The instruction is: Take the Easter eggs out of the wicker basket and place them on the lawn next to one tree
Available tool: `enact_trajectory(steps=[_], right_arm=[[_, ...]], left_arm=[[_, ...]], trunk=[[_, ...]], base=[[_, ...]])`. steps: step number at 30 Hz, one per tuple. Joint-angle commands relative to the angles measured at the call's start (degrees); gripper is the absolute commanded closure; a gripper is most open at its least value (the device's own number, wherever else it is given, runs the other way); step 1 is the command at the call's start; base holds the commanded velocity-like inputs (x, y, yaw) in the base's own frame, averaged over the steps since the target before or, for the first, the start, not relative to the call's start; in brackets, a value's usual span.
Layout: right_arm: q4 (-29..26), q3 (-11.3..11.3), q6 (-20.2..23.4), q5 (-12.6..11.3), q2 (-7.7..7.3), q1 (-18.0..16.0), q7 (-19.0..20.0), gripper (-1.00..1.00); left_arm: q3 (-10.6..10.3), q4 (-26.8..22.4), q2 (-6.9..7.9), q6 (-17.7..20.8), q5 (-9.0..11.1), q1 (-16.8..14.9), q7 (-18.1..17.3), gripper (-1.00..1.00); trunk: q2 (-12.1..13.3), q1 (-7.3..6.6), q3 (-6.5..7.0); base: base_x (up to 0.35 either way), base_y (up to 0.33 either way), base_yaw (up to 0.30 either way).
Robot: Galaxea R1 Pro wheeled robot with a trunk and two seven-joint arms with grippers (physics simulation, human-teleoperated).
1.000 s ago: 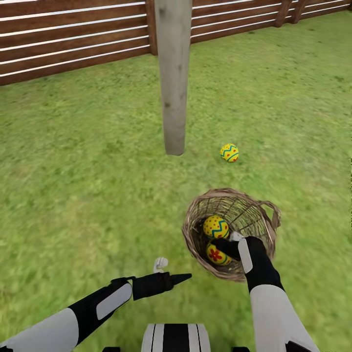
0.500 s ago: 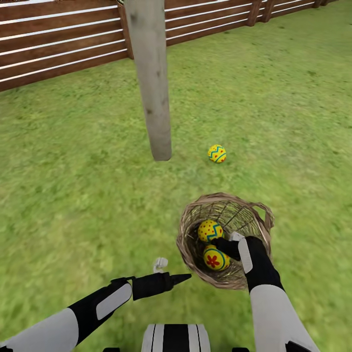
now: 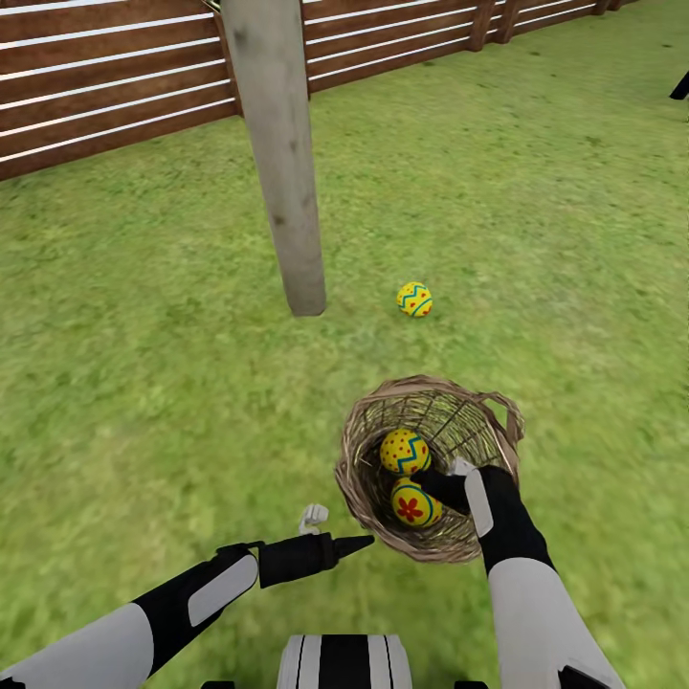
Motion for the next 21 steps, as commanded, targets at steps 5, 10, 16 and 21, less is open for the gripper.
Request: enact_trajectory(steps=[5,10,16,21], right_arm=[[0.0,-0.2,0.3,-0.4,0.06,-0.1,-0.5,-1.0],[0.0,-0.5,0.2,-1.5,0.06,0.0,-0.4,-1.0],[0.0,-4.3,0.3,-10.2,0.06,0.0,-0.5,-1.0],[-0.5,-3.9,0.1,-10.1,0.06,-1.4,-0.6,-1.0]], left_arm=[[-0.2,0.0,0.04,0.4,0.6,-0.1,-0.1,-1.0],[-0.2,0.0,0.04,0.4,0.6,-0.1,0.2,-1.0],[-0.2,0.0,0.04,0.4,0.6,-0.1,0.4,-1.0],[-1.8,-1.6,0.59,0.1,-0.1,-0.1,-0.4,-1.0]], trunk=[[0.0,-0.01,-0.03],[0.0,-0.01,-0.03],[0.0,-0.01,-0.03],[0.0,-0.01,-0.03]], base=[[0.0,0.0,0.0],[0.0,0.0,0.0],[0.0,0.0,0.0],[0.0,0.0,0.0]])
